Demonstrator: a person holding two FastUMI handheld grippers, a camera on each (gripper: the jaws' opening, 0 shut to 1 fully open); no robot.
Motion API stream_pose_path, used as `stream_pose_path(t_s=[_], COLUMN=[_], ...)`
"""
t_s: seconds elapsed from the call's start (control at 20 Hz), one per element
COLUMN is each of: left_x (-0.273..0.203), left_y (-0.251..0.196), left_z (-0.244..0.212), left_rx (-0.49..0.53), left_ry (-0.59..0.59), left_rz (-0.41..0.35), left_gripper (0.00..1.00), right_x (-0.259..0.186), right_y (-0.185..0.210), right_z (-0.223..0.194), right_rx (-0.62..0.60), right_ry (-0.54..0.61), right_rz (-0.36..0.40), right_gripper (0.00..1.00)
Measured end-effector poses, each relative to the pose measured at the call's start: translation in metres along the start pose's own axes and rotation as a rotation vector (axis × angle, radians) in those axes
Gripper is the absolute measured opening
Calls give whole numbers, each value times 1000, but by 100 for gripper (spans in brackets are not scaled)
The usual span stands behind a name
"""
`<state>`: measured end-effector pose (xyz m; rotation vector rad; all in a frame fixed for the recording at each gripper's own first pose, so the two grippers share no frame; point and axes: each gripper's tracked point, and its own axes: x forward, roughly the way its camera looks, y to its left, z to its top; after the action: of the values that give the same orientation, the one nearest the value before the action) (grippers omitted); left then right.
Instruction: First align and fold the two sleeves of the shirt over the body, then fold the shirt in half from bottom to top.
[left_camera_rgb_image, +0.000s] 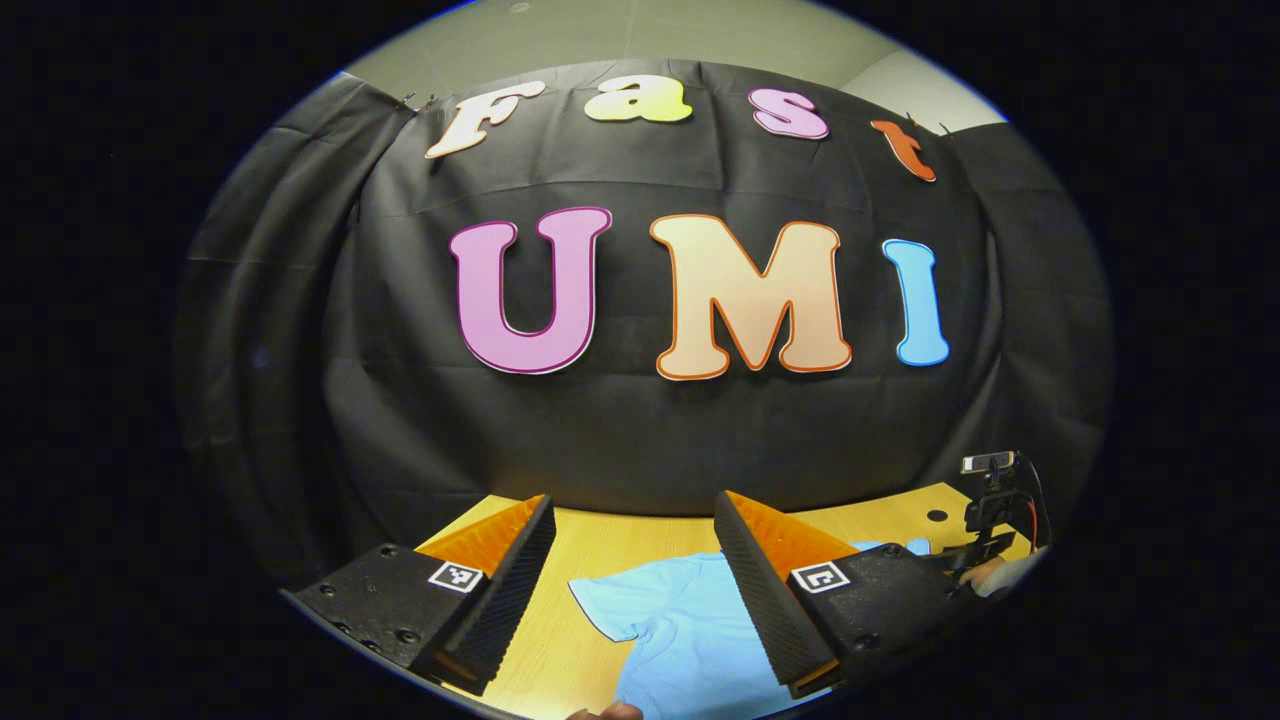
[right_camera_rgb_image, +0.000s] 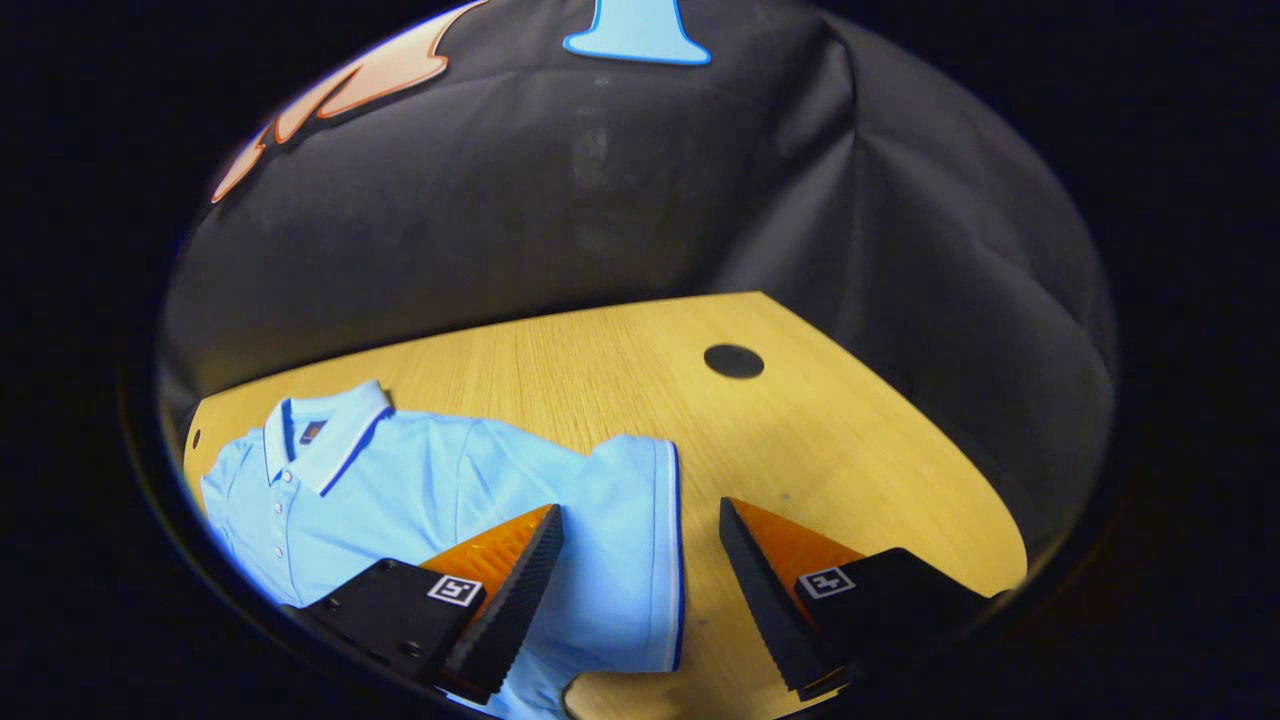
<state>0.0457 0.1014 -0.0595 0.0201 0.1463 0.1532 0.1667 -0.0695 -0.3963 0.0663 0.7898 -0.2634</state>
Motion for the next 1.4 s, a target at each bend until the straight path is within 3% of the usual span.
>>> stream_pose_path(t_s=[0.2, 0.4, 0.45, 0.55, 0.85, 1.1, 1.4], left_x=[1, 0, 1, 1, 6, 6, 10], left_y=[4, 8, 10, 12, 14, 20, 41], left_z=[-6, -11, -11, -10, -16, -19, -29], left_rx=[-11, -24, -24, -20, -32, -27, -29], left_ry=[14, 28, 27, 24, 36, 41, 58], left_rz=[10, 12, 15, 21, 21, 25, 52], left_gripper=[96, 96, 96, 96, 96, 96, 96], right_x=[2, 3, -2, -6, -47, -59, -63], right_y=[8, 16, 16, 24, 88, 139, 172], right_z=[0, 2, 4, 13, 48, 31, -4], right_rx=[30, 46, 58, 89, 104, 103, 84], right_ry=[4, -2, 4, -11, -95, -62, 22], right_rz=[19, 42, 41, 65, 226, 310, 345], right_gripper=[83, 12, 13, 4, 3, 3, 3])
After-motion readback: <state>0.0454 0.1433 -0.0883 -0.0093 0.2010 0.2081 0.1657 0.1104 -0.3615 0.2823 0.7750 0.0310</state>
